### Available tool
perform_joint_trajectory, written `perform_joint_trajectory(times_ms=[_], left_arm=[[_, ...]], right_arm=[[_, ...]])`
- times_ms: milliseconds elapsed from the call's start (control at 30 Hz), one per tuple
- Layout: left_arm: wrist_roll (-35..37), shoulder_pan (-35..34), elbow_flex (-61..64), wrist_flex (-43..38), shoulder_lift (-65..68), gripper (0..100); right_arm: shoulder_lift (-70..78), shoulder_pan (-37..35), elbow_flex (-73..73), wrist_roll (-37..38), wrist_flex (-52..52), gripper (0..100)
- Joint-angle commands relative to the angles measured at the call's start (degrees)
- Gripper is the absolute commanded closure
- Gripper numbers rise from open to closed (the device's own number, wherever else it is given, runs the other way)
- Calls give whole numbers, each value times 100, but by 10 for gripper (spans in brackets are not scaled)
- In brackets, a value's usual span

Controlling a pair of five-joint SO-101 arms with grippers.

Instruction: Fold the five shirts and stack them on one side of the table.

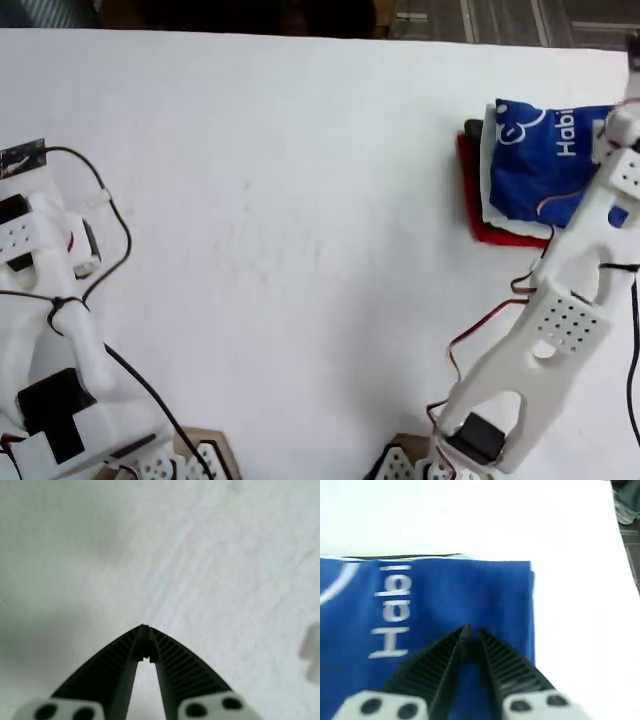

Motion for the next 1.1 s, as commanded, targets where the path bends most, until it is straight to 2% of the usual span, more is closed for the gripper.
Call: perform_joint_trajectory(times_ms=[0,133,233,300,367,433,533,633,733,800,900,967,1067], left_arm=[[-26,53,-22,-26,-185,973],[-9,70,-22,-26,-202,973],[-9,70,-75,-18,-220,973],[-9,114,-180,-9,-255,973],[-26,281,-409,237,-448,973],[-35,598,-778,703,-818,973],[-62,1204,-1349,1424,-1741,973],[-466,1899,-1516,1767,-2963,973],[-809,2426,-927,1741,-4018,973],[-949,2593,-127,1521,-4545,973],[-958,2637,1235,1187,-5169,972],[-967,2637,1938,1046,-5565,972],[-976,2637,2730,862,-6207,972]], right_arm=[[444,66,-97,-18,-664,979],[602,40,-519,-53,-673,979],[558,40,-1371,-686,-558,979],[409,4,-2110,-1169,-198,978],[154,-189,-2831,-1257,497,978],[-163,-453,-3235,-1257,1341,978],[-892,-857,-3042,-1257,2466,978],[-1464,-1393,-3033,-1284,3767,978],[-2026,-1481,-2840,-1301,3697,979],[-2536,-1464,-2505,-1380,3705,979],[-3767,-1332,-1222,-1802,3705,980],[-4971,-1323,255,-1829,3705,980],[-7187,-1701,3244,-1846,3688,979]])
